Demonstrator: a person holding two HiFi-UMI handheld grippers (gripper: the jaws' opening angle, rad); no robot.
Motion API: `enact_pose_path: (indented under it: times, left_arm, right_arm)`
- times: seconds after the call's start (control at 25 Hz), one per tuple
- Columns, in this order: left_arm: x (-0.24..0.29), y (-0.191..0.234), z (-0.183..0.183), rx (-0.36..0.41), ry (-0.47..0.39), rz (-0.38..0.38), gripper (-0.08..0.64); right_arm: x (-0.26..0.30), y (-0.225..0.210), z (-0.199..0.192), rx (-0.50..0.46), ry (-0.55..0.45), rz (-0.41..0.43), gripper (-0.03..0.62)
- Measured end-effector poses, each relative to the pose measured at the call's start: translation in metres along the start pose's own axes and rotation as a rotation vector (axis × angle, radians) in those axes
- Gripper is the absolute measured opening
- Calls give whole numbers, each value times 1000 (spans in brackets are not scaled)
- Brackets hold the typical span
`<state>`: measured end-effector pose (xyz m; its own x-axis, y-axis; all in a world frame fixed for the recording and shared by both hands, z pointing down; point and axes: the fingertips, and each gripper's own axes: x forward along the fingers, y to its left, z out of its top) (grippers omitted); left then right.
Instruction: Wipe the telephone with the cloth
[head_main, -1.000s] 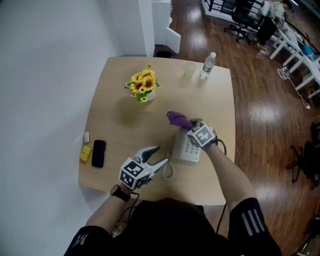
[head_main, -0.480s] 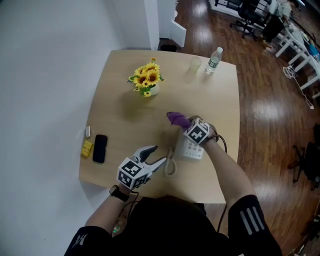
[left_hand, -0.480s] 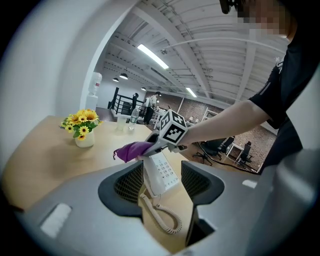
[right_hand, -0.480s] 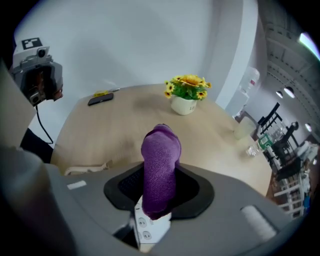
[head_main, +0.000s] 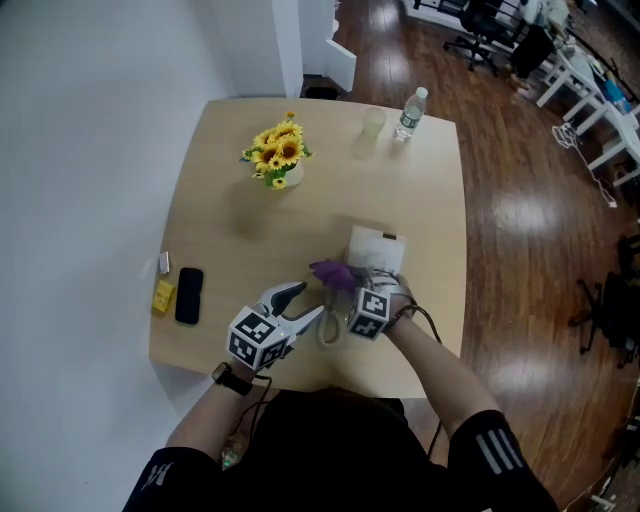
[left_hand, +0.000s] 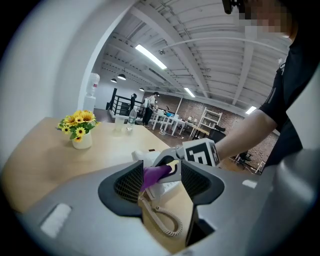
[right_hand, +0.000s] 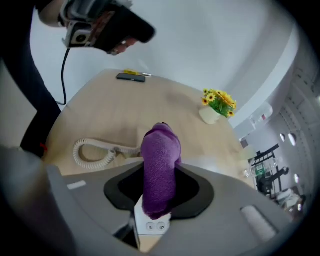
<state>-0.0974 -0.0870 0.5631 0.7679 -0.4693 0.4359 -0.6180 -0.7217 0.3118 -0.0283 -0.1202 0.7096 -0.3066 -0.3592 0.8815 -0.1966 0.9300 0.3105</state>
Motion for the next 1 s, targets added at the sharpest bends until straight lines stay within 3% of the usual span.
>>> enact_pose_path:
  times: [0.32,0.52,0.64,0.8,1.0]
  left_arm:
    - [4,-8,-7,8,30,-3,232]
    - [10,-14,-9,19,47,-14,232]
    - [19,-15,-11,20,58,-18,232]
    - [43,-9,-10,-2,105,-9,232]
    - [89,16,-2,-29,161,96,232]
  right_arm:
    - [9,68,-8,-41,13,63,133]
    - [16,98,-21,125,30,221,130]
    - [4,100,-25,235,-29,266,132]
    - [-40,87,-18,360,-170,251,133]
    - [-100,70,-34,538,-299,158,133]
